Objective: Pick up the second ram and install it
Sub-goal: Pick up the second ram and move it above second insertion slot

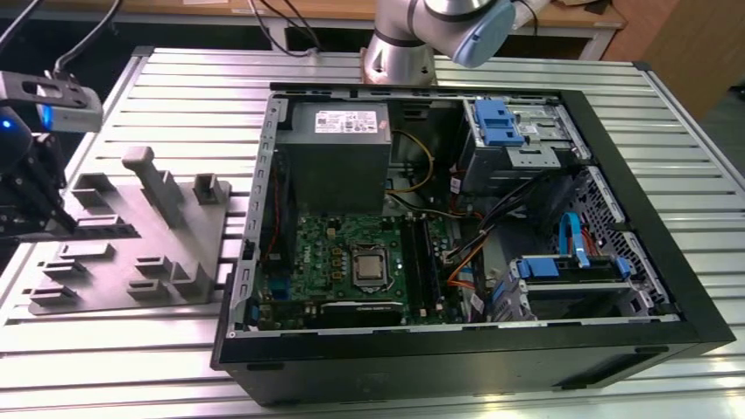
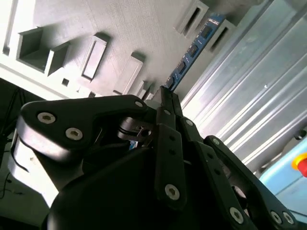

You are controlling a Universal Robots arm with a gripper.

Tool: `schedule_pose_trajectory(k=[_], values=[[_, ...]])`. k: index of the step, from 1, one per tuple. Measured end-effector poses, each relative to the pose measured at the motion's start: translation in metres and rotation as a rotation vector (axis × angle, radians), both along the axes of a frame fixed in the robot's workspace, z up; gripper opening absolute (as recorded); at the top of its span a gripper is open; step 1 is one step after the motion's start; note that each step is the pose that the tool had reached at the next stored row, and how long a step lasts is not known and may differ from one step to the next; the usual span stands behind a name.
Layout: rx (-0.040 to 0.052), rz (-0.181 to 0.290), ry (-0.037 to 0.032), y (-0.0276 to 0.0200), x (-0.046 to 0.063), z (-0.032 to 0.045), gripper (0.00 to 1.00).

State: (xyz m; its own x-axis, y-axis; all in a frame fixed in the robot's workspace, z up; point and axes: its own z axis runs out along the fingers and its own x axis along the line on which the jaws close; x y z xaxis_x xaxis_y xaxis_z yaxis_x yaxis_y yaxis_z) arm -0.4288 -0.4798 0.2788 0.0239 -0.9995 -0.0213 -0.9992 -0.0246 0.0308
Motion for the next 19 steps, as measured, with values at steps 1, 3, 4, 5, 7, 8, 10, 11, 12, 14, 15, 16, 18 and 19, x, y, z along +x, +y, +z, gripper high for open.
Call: schedule_pose_trajectory(k=[1,3,4,5,7,8,10,11,12,14,15,16,18,19], values=[[0.0000,0.000,-0.0001,0.0000,0.000,0.0034,0.12],[0.0000,0.000,-0.0001,0.0000,0.000,0.0102,0.12],[0.0001,0.000,-0.0002,0.0000,0.000,0.0136,0.12],[0.0000,0.000,-0.0003,0.0000,0.000,0.0173,0.12],[0.0000,0.000,-0.0003,0.0000,0.000,0.0241,0.12],[-0.0001,0.000,-0.0004,0.0000,0.000,0.0274,0.12],[0.0001,0.000,-0.0012,0.0001,0.000,0.0329,0.12],[0.0000,0.000,-0.0015,0.0001,0.000,0.0357,0.12],[0.0000,0.000,-0.0018,0.0002,0.000,0.0388,0.12],[0.0000,0.000,-0.0021,0.0002,0.000,0.0434,0.12],[0.0000,0.000,-0.0023,0.0002,0.000,0.0454,0.12],[0.0000,0.000,-0.0024,0.0002,0.000,0.0476,0.12],[0.0000,0.000,-0.0027,0.0002,0.000,0.0531,0.12],[0.0001,0.000,-0.0028,0.0002,0.000,0.0560,0.12]])
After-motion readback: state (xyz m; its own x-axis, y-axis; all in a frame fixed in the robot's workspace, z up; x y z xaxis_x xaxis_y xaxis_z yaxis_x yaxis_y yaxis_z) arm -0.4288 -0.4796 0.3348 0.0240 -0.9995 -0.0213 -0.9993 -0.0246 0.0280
